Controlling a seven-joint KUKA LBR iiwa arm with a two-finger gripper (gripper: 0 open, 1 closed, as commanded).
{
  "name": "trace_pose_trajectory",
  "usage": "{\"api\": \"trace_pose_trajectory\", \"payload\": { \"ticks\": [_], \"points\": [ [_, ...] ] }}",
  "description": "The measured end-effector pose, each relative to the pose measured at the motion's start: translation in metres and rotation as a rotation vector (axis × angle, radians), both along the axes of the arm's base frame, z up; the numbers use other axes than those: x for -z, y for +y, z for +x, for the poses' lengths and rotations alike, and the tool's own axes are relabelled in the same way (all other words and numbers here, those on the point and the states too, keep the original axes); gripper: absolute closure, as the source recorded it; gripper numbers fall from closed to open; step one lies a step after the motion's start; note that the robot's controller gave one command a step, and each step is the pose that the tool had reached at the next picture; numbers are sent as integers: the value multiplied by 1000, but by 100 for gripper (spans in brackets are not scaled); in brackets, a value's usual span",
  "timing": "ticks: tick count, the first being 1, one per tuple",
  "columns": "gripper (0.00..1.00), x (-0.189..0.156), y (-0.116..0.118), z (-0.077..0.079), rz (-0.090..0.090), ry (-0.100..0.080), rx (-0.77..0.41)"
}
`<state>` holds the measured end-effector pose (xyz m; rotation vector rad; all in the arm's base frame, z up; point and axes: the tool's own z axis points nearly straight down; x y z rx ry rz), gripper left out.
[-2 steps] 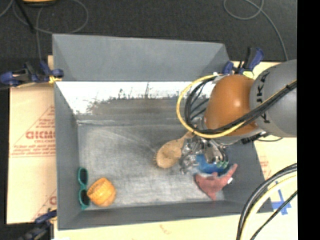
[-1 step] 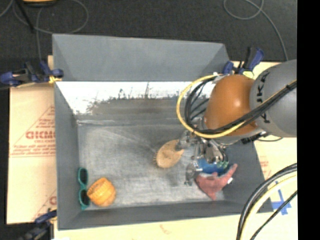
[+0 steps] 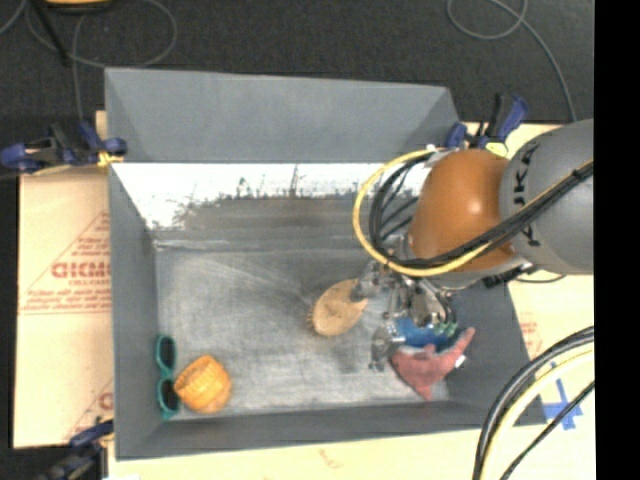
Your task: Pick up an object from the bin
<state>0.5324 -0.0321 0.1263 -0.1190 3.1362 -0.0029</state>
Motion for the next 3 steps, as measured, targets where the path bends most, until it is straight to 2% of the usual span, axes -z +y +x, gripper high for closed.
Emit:
{"api": "trace_pose_trajectory", "payload": {
  "ticks": [1, 2, 3],
  "points": [
    [100, 47, 47, 24, 4, -8, 183],
    [100, 47, 47, 24, 3, -8, 182],
    [100, -114, 69, 22, 3, -2, 178]
  ]
}}
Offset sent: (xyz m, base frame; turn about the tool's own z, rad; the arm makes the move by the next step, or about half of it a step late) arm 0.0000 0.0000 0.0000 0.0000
